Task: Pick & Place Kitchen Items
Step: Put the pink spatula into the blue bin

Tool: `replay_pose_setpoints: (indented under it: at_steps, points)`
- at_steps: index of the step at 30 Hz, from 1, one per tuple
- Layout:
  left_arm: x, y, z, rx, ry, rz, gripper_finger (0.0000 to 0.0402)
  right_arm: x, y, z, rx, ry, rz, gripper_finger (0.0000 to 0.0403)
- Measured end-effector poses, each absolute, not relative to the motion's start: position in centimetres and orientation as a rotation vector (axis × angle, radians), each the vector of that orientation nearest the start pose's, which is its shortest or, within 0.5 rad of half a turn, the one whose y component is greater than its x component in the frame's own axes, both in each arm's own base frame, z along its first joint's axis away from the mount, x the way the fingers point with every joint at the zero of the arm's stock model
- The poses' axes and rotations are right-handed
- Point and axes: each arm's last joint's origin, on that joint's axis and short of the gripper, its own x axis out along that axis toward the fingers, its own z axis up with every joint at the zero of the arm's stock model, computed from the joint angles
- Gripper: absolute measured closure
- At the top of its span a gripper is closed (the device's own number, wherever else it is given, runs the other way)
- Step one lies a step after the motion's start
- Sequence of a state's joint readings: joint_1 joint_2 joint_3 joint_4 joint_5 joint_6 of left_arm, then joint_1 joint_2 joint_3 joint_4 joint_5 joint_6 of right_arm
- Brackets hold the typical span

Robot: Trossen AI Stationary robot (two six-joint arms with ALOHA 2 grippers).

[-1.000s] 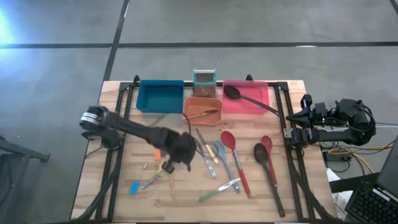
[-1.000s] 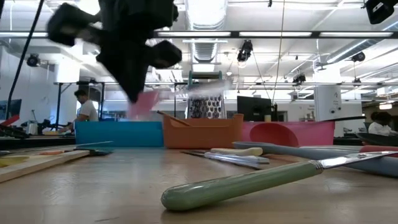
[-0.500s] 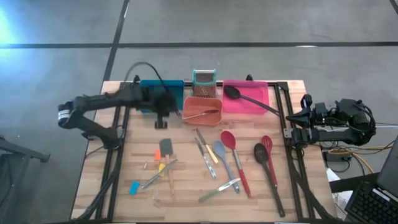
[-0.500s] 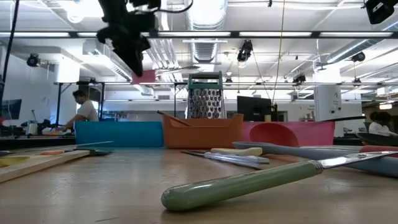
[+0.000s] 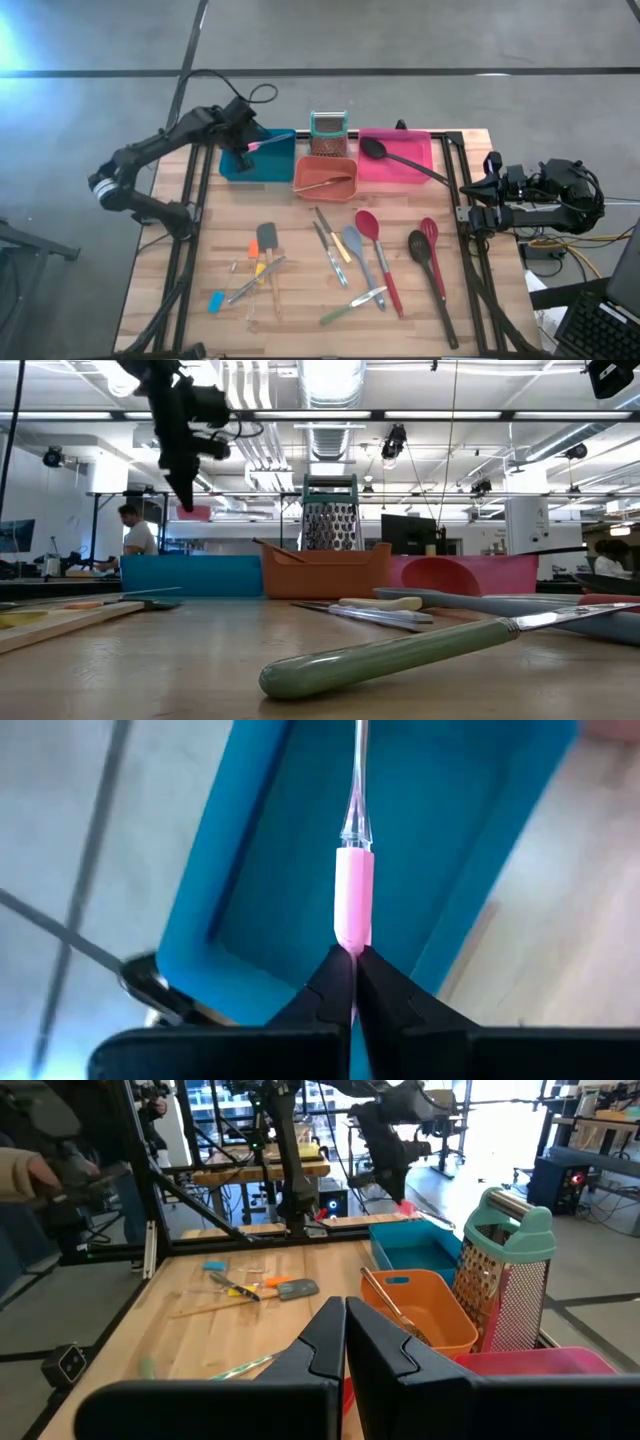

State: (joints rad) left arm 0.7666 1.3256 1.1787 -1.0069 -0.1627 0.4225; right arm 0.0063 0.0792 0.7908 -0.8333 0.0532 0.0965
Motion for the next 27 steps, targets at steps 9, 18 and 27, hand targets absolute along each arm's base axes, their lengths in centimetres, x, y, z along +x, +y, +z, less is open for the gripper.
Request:
replay_pose_setpoints:
  at_steps: [9,18,27]
  points:
    - [16.3,19.0,24.0,-0.093,1.329,0.557,0.0397,-0.1,-0.2,31.8,0.093,0.120,-0.053,0.0394]
    - [16.3,20.7,20.6,-0.168,1.341,0.610,0.0397,-0.1,-0.2,31.8,0.093,0.120,-0.053,0.0394]
    - [16.9,22.1,18.5,-0.217,1.409,0.592,0.0397,-0.1,-0.2,31.8,0.093,0.120,-0.053,0.0394]
